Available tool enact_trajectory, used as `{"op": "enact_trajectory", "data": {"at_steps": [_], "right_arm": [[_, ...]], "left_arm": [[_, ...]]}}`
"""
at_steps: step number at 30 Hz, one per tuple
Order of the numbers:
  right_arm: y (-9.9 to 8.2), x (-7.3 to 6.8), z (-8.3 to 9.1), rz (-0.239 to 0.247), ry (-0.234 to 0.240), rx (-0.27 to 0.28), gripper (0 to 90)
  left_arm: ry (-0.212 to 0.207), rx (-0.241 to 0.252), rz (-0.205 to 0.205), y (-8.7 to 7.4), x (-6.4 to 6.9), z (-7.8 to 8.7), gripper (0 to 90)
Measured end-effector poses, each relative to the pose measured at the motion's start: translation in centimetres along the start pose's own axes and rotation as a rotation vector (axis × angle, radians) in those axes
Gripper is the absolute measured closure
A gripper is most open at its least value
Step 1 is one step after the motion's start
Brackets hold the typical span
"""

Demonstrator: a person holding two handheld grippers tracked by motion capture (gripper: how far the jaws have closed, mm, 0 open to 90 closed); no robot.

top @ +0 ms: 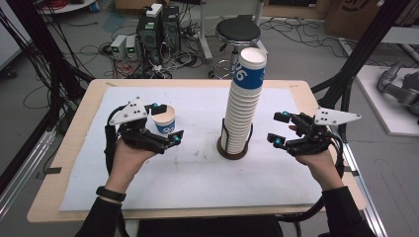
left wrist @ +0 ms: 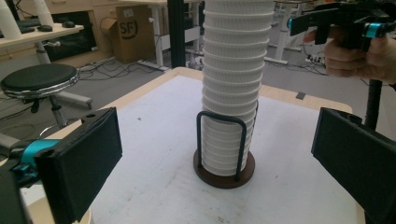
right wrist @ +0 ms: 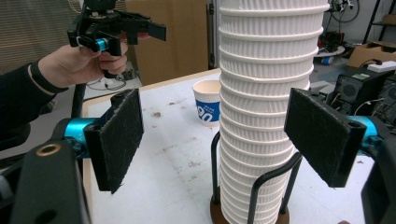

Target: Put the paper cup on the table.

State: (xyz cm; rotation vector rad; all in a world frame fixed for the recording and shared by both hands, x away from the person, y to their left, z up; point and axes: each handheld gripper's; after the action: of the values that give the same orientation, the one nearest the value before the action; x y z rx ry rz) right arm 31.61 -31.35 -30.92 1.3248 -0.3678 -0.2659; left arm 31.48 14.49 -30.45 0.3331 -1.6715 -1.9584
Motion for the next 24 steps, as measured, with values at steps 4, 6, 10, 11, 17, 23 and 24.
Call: {"op": "enact_trajectory", "data": {"at_steps": [4, 6, 10, 11, 17, 23, 24], "right_arm": [[0.09, -0.02, -0.07, 0.000, -0.004, -0.009, 20.2], [0.15, -0.03, -0.14, 0.009, -0.006, -0.020, 20.1], [0.20, -0.05, -0.28, 0.008, -0.005, -0.025, 20.2], [0.19, -0.03, -0.33, 0.009, -0.006, -0.027, 20.1], [0.20, -0.04, -0.39, 0.011, -0.003, -0.029, 20.1], [0.20, -0.07, -0.35, 0.007, 0.000, -0.029, 20.1], [0.20, -0.07, -0.37, 0.011, 0.001, -0.028, 20.1]], "left_arm": [[-0.011, 0.005, -0.005, 0.22, 0.48, 0.04, 1.7], [-0.007, 0.019, -0.013, 0.27, 0.62, 0.20, 1.7], [-0.012, 0.025, -0.009, 0.32, 0.58, 0.49, 1.7], [-0.011, 0.025, -0.009, 0.33, 0.55, 0.55, 1.7], [-0.013, 0.018, -0.004, 0.26, 0.53, 0.53, 1.7], [-0.013, 0.016, -0.007, 0.27, 0.59, 0.43, 1.7], [-0.014, 0.018, -0.008, 0.27, 0.58, 0.45, 1.7]]}}
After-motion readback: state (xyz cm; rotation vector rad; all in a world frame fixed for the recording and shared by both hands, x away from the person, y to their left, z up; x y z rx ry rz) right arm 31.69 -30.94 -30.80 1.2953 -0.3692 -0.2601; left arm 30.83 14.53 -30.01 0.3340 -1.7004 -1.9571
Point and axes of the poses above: each handheld gripper's, and its own axes: z roughly backward along the jaws, y roughly out of its top, x roughly to its right, and after that the axes turned 10 degrees about z, right-handed
